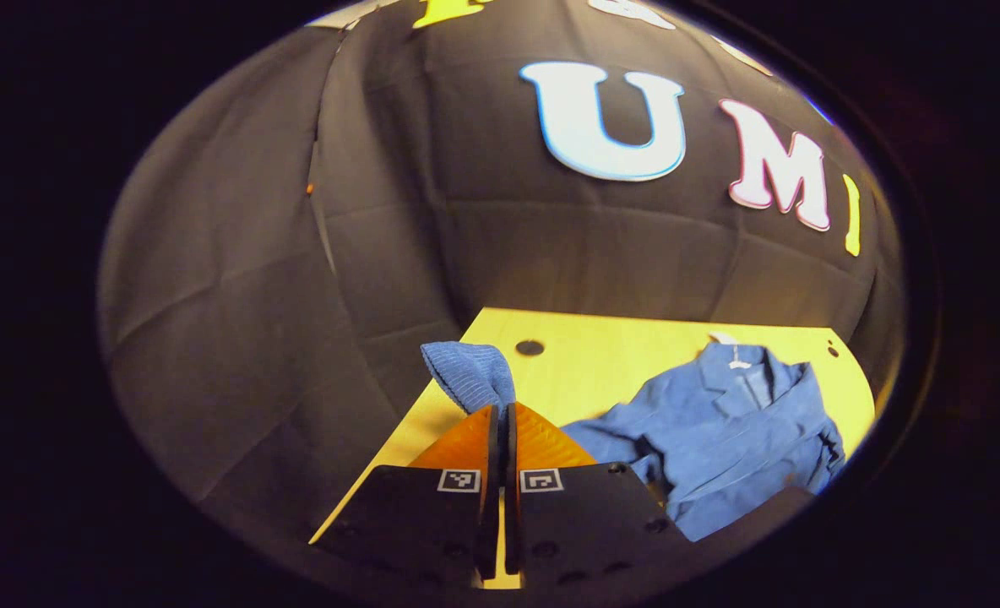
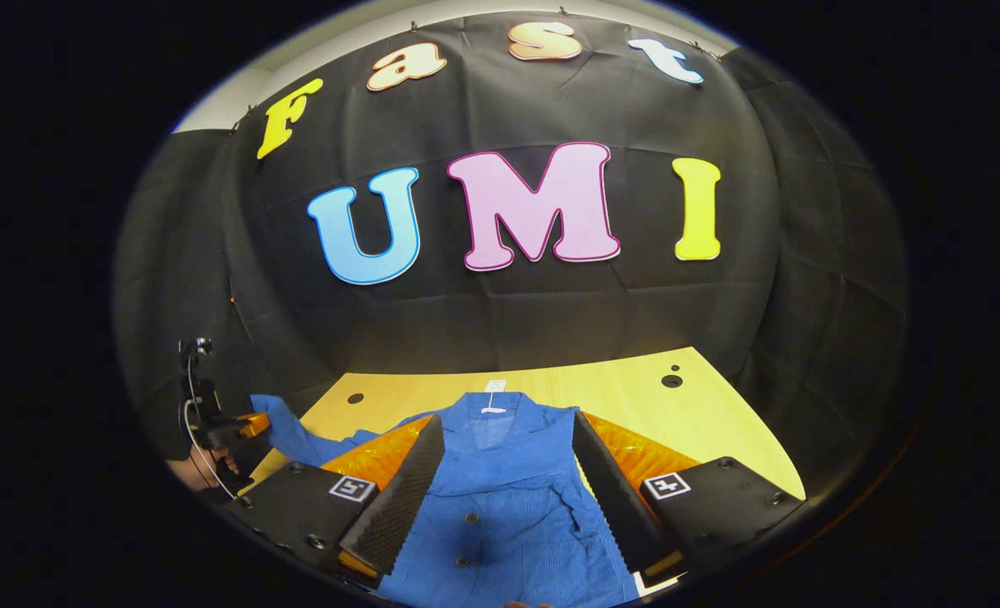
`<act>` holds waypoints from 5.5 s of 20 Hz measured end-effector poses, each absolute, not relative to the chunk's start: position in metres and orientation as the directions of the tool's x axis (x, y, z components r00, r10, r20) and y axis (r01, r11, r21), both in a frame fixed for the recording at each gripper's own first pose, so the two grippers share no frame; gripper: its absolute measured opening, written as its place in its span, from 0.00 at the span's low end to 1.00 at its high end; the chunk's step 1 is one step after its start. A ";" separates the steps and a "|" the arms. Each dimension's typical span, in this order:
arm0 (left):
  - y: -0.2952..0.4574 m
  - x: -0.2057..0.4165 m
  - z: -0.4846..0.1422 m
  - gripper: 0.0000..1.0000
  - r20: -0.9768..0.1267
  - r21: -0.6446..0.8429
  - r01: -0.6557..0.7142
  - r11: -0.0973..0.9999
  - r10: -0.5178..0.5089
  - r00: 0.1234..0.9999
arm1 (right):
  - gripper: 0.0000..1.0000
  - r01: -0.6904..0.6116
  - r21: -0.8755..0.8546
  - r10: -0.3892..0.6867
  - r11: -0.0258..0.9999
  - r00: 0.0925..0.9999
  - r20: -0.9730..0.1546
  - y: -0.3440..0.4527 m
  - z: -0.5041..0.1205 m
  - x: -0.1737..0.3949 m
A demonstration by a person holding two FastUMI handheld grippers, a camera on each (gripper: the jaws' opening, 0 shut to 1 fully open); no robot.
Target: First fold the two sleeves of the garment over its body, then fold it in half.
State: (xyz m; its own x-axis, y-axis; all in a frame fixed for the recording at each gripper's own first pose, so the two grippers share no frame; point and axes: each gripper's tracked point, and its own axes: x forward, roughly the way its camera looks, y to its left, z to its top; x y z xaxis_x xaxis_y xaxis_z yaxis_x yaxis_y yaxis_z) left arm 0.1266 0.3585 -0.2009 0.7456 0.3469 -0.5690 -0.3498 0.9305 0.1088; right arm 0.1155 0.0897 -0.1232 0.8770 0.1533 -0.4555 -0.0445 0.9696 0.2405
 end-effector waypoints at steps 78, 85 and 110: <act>0.160 -0.117 -0.372 0.83 -0.912 0.001 -0.052 0.999 0.022 0.409 | 0.93 0.067 0.075 0.050 0.995 0.311 -0.949 -0.006 -0.412 -0.155; 0.138 -0.111 -0.371 0.50 -0.913 -0.018 0.003 1.000 -0.017 0.408 | 0.38 0.119 0.110 0.073 0.987 0.285 -0.956 0.020 -0.409 -0.153; 0.098 -0.029 -0.202 0.00 -0.859 -0.262 -0.070 0.963 -0.199 0.471 | 0.04 -0.185 0.356 0.400 0.916 0.365 -0.840 0.058 -0.282 -0.044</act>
State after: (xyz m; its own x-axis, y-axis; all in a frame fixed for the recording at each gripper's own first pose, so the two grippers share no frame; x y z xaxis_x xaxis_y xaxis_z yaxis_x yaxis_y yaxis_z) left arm -0.0293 0.0979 -0.2015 0.4709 -0.1995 -0.8593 -0.0703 0.9625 -0.2620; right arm -0.0440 0.0582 -0.2816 0.3654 0.4005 -0.8403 -0.1851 0.9160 0.3560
